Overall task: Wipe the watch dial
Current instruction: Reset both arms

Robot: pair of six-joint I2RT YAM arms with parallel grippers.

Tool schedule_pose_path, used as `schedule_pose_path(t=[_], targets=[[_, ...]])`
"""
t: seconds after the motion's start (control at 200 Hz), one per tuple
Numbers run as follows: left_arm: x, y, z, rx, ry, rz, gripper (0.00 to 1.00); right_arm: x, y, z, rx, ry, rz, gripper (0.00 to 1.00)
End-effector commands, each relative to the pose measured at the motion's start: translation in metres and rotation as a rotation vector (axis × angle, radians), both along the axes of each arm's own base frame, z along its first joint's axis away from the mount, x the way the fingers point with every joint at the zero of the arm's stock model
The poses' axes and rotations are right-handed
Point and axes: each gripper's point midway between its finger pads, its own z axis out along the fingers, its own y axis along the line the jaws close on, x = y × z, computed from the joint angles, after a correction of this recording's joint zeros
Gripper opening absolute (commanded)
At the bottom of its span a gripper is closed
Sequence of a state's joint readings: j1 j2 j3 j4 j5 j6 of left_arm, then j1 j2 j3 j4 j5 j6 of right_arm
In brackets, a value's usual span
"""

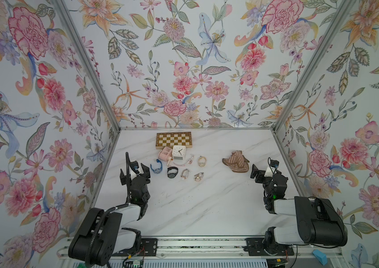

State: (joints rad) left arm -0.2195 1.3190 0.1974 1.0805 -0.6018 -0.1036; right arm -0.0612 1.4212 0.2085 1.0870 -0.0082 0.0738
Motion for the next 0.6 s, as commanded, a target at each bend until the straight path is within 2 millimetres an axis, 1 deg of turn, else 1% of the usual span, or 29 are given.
schedule_pose_path(t=[0.0, 0.165, 0.305, 0.425, 0.48, 0.54, 0.596], targets=[[0.004, 0.001, 0.014, 0.031, -0.055, -0.008, 0.98, 0.001, -0.003, 0.013, -0.019, -0.059, -0.018, 0.99], [0.008, 0.002, 0.017, 0.051, -0.071, -0.035, 0.98, -0.001, -0.003, 0.013, -0.024, -0.068, -0.025, 0.99], [0.010, 0.010, 0.016, 0.027, -0.097, -0.030, 0.97, -0.002, -0.001, 0.012, -0.036, -0.076, -0.023, 0.99], [0.013, 0.016, 0.010, 0.006, -0.107, -0.032, 0.98, -0.001, 0.000, 0.012, -0.038, -0.072, -0.020, 0.99], [0.016, 0.016, 0.006, -0.004, -0.088, -0.044, 0.99, -0.001, -0.001, 0.012, -0.039, -0.070, -0.022, 0.99], [0.017, 0.014, 0.006, -0.005, -0.092, -0.066, 1.00, -0.001, 0.000, 0.011, -0.038, -0.072, -0.022, 0.99], [0.020, 0.008, 0.005, -0.001, -0.087, -0.107, 1.00, -0.002, 0.001, 0.011, -0.041, -0.078, -0.019, 0.99]])
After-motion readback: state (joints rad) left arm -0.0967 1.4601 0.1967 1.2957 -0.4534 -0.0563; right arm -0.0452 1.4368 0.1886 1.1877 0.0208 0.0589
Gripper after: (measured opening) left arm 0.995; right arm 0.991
